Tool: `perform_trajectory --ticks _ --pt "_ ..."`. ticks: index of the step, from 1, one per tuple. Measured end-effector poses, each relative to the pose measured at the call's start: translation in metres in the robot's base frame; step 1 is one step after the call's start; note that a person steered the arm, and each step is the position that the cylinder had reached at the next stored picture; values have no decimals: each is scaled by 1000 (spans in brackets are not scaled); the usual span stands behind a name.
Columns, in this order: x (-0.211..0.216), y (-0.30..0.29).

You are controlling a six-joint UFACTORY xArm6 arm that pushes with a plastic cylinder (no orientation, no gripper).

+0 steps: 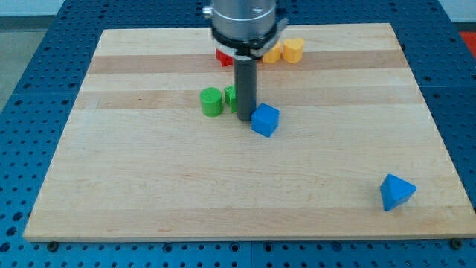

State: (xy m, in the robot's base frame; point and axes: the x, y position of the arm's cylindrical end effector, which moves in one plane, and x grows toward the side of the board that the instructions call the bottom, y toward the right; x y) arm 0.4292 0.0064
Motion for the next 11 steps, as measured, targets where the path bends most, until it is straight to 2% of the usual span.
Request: perform_trajectory --ticks 3,8,11 --pt "64 80" --pt "72 178" --pt "71 193"
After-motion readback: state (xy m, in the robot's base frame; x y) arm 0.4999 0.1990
